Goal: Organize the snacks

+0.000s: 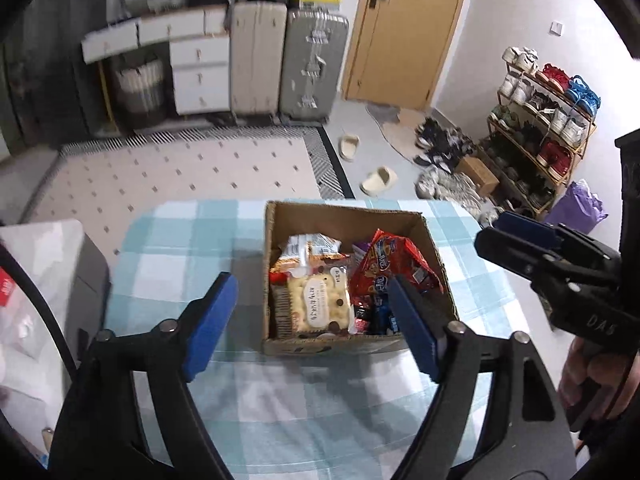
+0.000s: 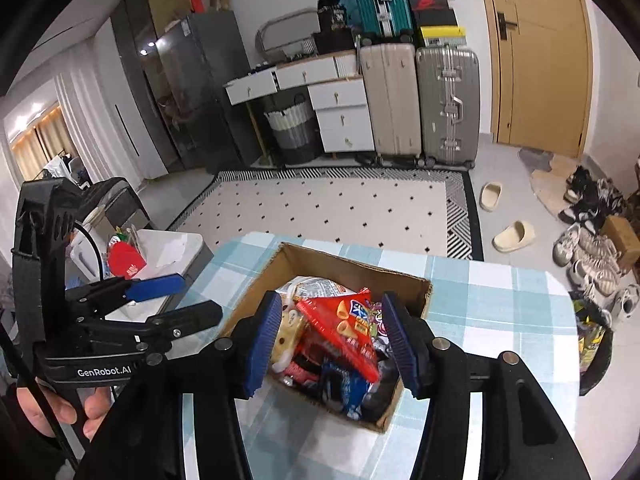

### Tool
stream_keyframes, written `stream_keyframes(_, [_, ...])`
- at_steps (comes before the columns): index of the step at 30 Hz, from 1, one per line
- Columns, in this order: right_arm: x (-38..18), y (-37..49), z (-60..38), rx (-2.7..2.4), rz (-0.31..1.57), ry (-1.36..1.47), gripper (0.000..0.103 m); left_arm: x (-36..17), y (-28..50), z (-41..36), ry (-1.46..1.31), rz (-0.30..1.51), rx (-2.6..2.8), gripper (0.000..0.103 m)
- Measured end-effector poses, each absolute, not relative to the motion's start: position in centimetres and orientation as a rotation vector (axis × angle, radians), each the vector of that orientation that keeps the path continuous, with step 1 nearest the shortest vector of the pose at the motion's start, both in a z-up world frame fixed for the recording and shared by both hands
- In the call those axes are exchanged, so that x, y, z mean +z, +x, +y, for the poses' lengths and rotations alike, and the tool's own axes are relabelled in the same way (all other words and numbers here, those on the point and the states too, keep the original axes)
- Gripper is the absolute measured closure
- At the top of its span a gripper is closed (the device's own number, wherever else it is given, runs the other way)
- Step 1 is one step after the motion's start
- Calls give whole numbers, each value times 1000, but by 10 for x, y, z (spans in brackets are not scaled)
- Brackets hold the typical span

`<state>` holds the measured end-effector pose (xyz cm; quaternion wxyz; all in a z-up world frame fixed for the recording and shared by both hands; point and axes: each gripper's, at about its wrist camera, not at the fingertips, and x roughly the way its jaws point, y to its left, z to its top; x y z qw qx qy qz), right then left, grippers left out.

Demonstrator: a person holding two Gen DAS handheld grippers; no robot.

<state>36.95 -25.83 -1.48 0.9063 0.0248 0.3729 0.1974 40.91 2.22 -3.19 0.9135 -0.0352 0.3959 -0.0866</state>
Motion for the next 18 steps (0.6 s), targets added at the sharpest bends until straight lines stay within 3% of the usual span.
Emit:
stream_keyframes(2, [-10, 358, -262, 403, 759, 71, 35, -24, 396, 22, -60, 791, -159, 23])
stream_keyframes(8, [5, 317, -274, 395, 704, 95, 32, -7, 351, 15, 4, 712, -122, 21])
stream_keyframes(13, [12, 274, -286, 409, 619, 132, 17, -1, 311, 17, -23, 643, -125, 19])
stream_keyframes(18, [5, 236, -300, 412, 545, 146, 12, -4, 279, 24, -56, 575, -83, 6])
